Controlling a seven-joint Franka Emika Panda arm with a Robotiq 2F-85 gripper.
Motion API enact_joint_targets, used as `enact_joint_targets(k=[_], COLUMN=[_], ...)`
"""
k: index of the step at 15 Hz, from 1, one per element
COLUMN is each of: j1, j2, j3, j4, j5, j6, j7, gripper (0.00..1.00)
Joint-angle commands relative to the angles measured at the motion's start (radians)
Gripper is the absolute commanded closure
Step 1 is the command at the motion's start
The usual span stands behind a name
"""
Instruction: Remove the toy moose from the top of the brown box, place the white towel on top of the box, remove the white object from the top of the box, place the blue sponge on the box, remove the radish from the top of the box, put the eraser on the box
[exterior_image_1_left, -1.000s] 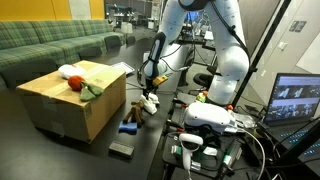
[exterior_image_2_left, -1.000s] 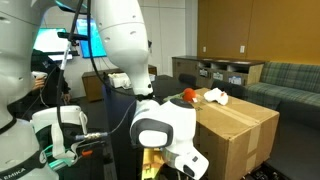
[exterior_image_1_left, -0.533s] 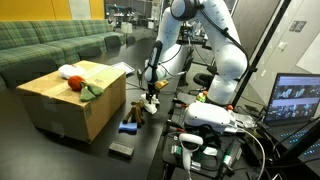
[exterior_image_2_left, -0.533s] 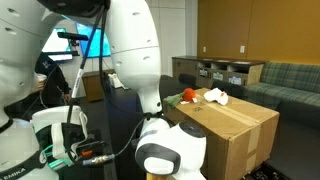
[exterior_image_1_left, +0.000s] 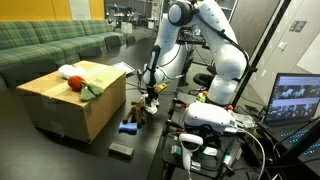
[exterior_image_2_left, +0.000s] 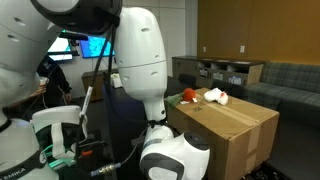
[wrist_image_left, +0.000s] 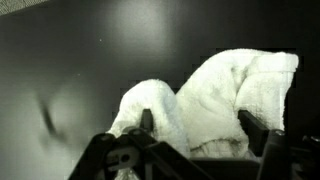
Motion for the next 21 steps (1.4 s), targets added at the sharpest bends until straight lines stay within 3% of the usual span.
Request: enact_joint_targets(k=[1, 3, 8, 13, 17, 21], j1=[-0.023, -0.015, -0.008, 0.053, 0.21, 0.405], j2=[0.044, 0.048, -0.039, -0.169, -0.318, -0.473], j3=[0.023, 0.019, 0.01, -0.046, -0.187, -0.349], j4=[0.046, 0.049, -0.008, -0.1, -0.192, -0.238], j5=[0.006, 0.004, -0.003, -0.025, -0.101, -0.262], j6=[-0.018, -0.021, -0.033, -0.027, -0.02, -0.034], j7=[-0.021, -0.015, -0.021, 0.011, 0.112, 0.283], gripper=[0.3, 0.54, 0.88, 0.88, 0.88, 0.88])
